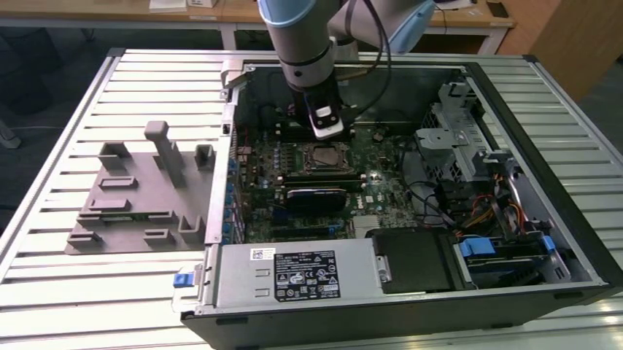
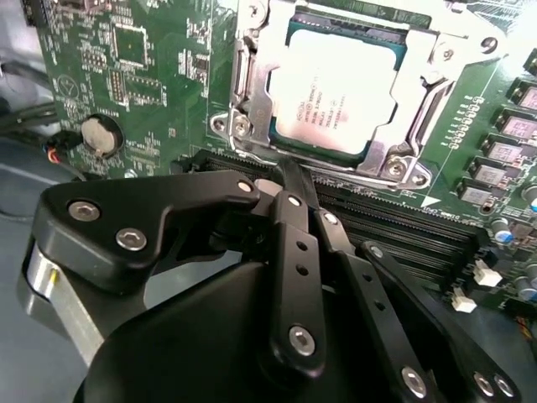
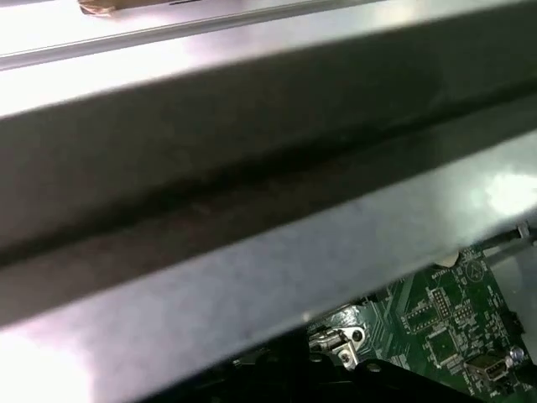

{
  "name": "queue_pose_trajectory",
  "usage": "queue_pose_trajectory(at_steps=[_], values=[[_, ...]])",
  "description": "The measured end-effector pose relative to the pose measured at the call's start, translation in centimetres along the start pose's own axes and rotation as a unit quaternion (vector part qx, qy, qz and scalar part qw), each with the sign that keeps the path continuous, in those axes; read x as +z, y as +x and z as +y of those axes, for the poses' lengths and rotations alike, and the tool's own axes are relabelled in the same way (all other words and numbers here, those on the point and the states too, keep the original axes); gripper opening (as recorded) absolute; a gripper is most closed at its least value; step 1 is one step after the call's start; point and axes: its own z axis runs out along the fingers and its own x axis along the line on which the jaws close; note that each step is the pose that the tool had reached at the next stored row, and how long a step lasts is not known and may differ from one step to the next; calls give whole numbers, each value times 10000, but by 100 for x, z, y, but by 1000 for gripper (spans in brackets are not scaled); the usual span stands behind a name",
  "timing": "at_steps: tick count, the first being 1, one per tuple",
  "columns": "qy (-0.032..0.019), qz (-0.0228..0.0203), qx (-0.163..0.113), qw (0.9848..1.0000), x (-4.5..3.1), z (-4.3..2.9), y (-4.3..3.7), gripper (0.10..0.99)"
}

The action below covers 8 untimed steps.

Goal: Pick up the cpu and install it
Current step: 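Install the first cpu locking lever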

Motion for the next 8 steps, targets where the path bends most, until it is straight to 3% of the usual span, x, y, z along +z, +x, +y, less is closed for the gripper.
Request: queue_pose_trajectory(at_steps=[4, 8], values=[[12, -12, 57, 10000, 7, -1, 1, 106], [-8, -6, 64, 10000, 10, 0, -3, 106]])
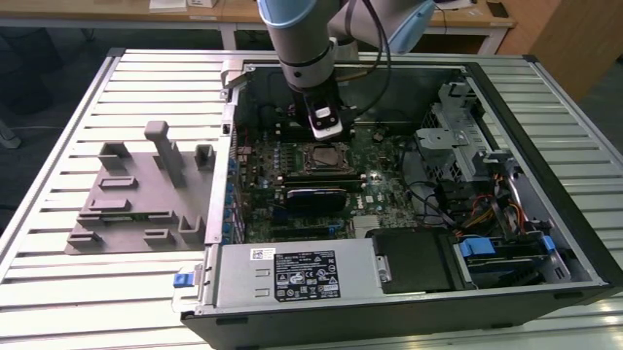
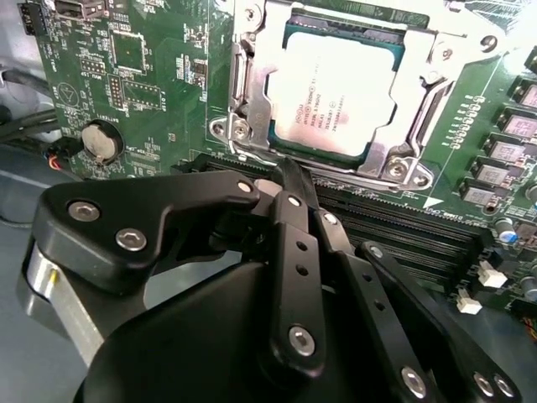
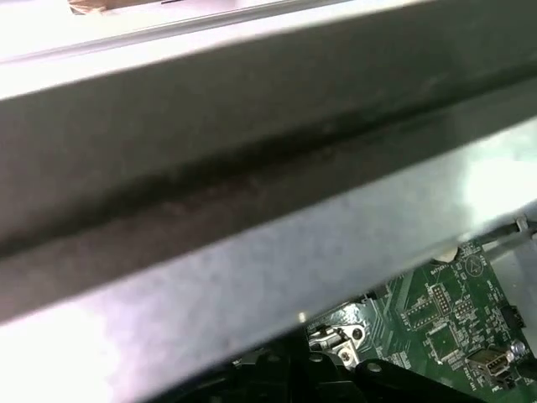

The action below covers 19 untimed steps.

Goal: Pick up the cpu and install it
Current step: 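Install the first cpu locking lever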

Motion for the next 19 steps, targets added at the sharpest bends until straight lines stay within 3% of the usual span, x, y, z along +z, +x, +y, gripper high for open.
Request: queue_pose_trajectory(at_steps=[8, 13, 15, 19], values=[[-13, 6, 3, 10000, 16, 20, -63, 106], [-120, 50, 35, 9999, 19, 15, -77, 106], [-130, 54, 38, 9999, 16, 16, -77, 106], [-129, 56, 38, 9999, -63, 33, -93, 106]])
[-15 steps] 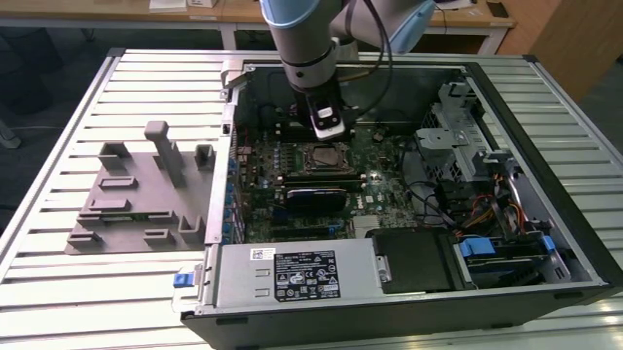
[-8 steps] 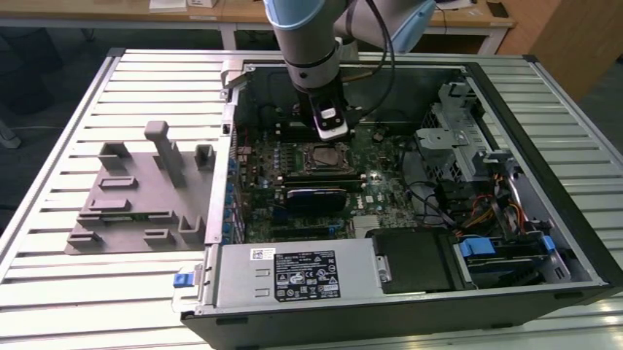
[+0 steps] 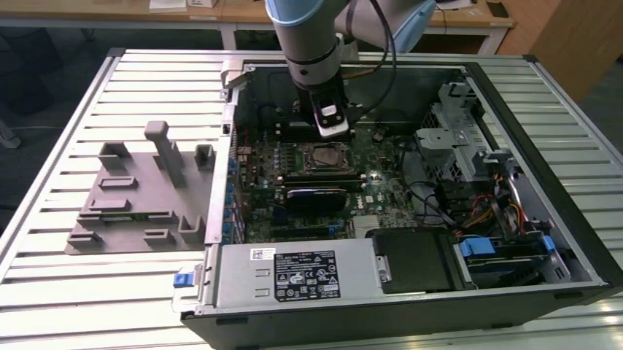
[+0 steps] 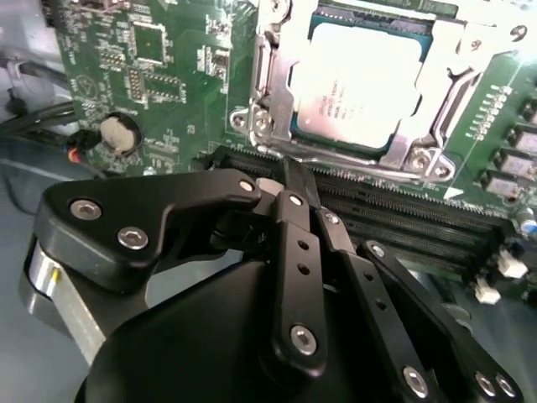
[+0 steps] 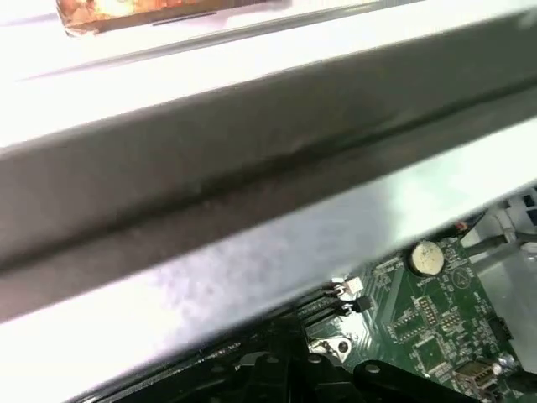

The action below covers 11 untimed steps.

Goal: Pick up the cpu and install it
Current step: 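Install the first cpu locking lever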

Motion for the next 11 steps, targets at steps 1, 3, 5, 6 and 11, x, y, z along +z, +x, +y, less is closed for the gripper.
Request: queue_pose_trajectory(at_steps=[1, 3, 5, 6, 11], values=[[-1, 0, 0, 10000, -32, 8, -6, 106], [0, 0, 0, 10000, -99, 25, -18, 106], [0, 0, 0, 10000, -142, 36, -27, 106], [0, 0, 0, 10000, -146, 37, -28, 106], [4, 7, 0, 10000, -146, 37, -28, 106]])
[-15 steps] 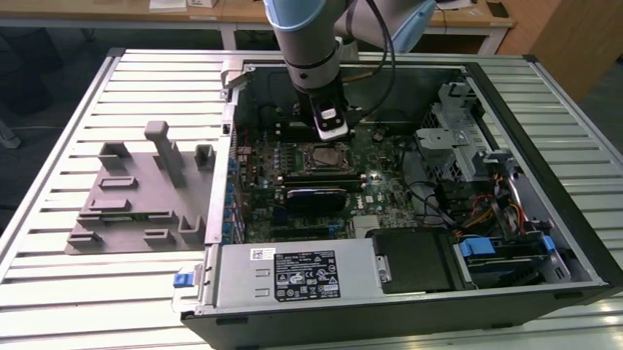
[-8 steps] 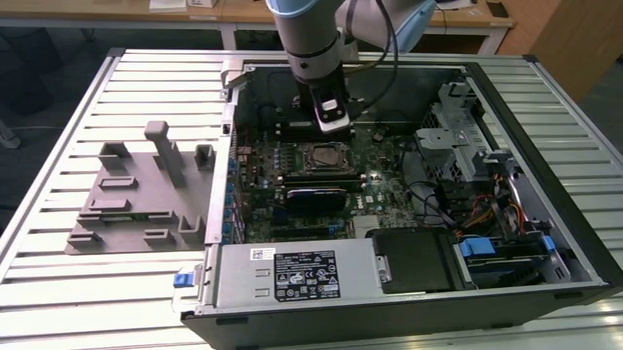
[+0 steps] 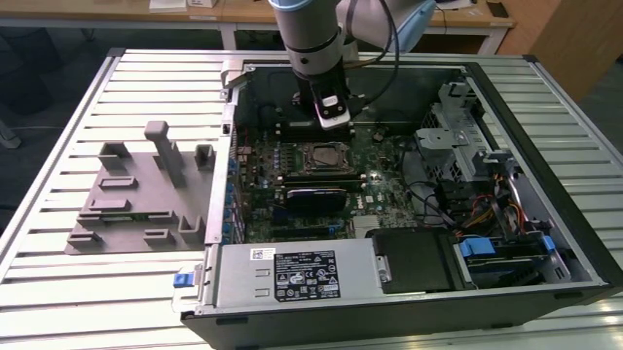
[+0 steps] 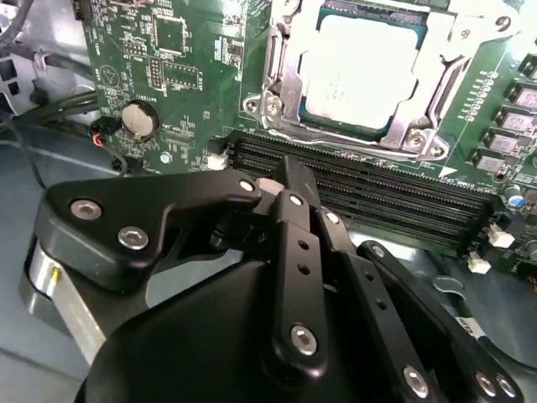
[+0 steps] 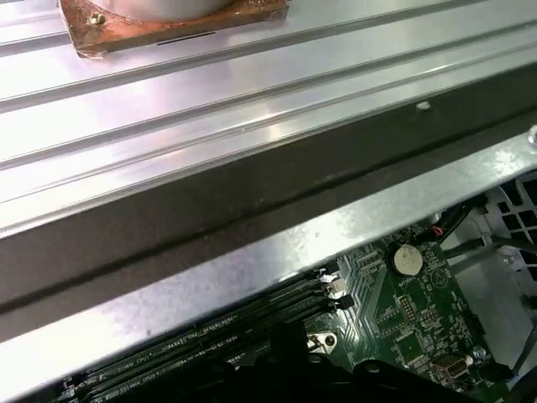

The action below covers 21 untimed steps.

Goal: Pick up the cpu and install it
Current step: 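Install the first cpu locking lever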

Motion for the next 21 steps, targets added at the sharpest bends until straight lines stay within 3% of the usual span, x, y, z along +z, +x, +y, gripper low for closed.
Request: queue_pose_trajectory(at_steps=[2, 8, 11, 14, 16, 21], values=[[81, 70, 3, 9999, 3, 1, -5, 106], [410, 279, -5, 9988, 20, 17, -47, 106], [523, 386, 0, 9979, 31, 28, -77, 106], [599, 492, 10, 9970, 41, 31, -109, 106], [631, 535, 13, 9966, 42, 24, -130, 106], [656, 580, 19, 9962, 39, -38, -182, 106]])
